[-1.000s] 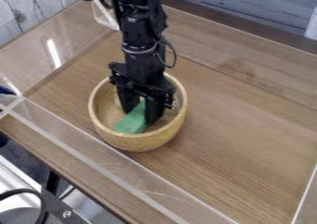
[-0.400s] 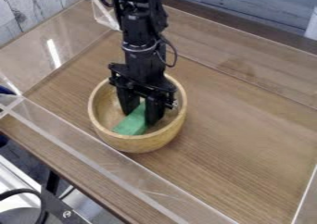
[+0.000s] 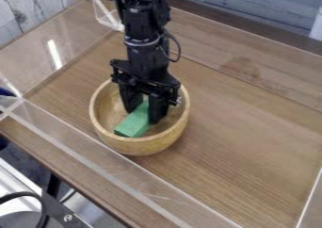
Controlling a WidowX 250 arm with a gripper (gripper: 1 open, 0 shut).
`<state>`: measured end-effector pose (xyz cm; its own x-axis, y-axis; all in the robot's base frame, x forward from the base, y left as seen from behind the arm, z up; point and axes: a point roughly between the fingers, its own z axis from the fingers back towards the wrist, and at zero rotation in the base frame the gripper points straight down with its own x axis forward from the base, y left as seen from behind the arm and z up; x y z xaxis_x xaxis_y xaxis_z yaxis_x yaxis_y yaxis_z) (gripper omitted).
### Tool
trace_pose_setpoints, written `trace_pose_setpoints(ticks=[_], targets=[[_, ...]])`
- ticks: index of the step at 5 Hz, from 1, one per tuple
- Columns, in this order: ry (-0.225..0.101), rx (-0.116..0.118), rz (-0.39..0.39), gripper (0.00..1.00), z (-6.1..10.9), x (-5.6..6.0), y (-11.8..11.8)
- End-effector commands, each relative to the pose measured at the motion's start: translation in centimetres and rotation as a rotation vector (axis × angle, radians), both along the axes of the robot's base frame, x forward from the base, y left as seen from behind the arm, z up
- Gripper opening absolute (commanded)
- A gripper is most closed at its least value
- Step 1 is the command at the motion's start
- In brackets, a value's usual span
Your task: Remove the green block from inside the brown bowl and put it on the table
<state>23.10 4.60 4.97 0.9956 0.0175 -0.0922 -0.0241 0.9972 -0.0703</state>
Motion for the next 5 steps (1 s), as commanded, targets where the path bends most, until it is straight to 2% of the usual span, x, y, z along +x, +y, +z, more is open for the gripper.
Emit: trace_pose_setpoints(ticks=[1,2,3,4,5], targets=[[-0.083,0.013,0.005,0.00,2.4,1.5,0.3],[-0.106,0.004,0.009,0.00,3.9,1.9,0.0],[-0.137,-0.010,0.003,0.00,5.9,3.0,-1.2],[-0.143,-0.024,-0.015,0.00,6.7,3.4,-3.0],[-0.140,-0.032,-0.048,0.00,6.4,3.4,-4.6]])
